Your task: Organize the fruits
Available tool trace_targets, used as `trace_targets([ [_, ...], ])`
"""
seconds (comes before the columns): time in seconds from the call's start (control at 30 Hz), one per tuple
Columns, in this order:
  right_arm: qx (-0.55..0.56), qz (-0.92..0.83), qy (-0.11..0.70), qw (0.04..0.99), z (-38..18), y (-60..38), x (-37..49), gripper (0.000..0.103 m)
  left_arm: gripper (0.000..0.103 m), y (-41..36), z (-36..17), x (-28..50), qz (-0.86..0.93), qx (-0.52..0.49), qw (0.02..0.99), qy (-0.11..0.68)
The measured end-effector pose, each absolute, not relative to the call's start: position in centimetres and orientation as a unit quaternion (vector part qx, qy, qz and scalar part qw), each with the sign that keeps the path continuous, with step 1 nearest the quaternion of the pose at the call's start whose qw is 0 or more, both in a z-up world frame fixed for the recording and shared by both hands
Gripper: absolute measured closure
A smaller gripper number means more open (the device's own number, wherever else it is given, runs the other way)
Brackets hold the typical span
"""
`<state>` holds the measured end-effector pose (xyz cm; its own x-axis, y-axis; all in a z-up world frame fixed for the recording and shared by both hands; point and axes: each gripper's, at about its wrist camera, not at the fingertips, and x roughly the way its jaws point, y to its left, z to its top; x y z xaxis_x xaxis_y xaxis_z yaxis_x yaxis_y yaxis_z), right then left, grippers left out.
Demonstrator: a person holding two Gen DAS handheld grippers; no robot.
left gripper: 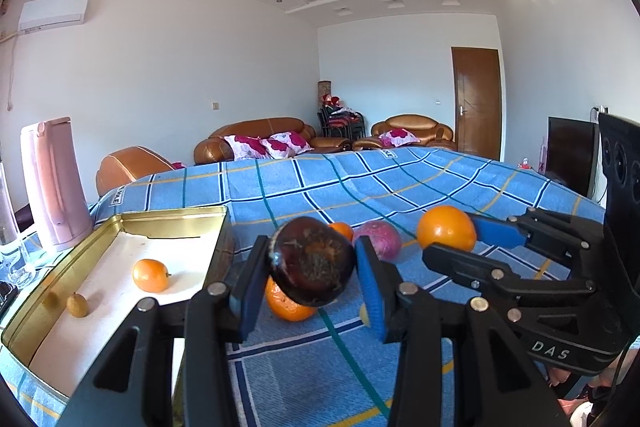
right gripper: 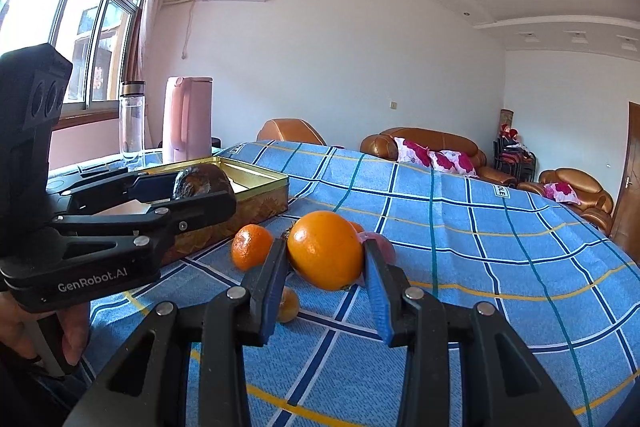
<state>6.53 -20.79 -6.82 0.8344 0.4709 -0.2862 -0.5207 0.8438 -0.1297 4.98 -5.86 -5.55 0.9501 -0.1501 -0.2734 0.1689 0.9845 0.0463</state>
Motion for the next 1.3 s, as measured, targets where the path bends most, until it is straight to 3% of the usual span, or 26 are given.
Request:
trace_targets([
  [1.3,-0.08,0.286,0.103,0.949,-6.4,-20.8,5.4,0.063,0.059,-5.7,-3.8,3.8,-0.062,0.039,0.991,0.108],
])
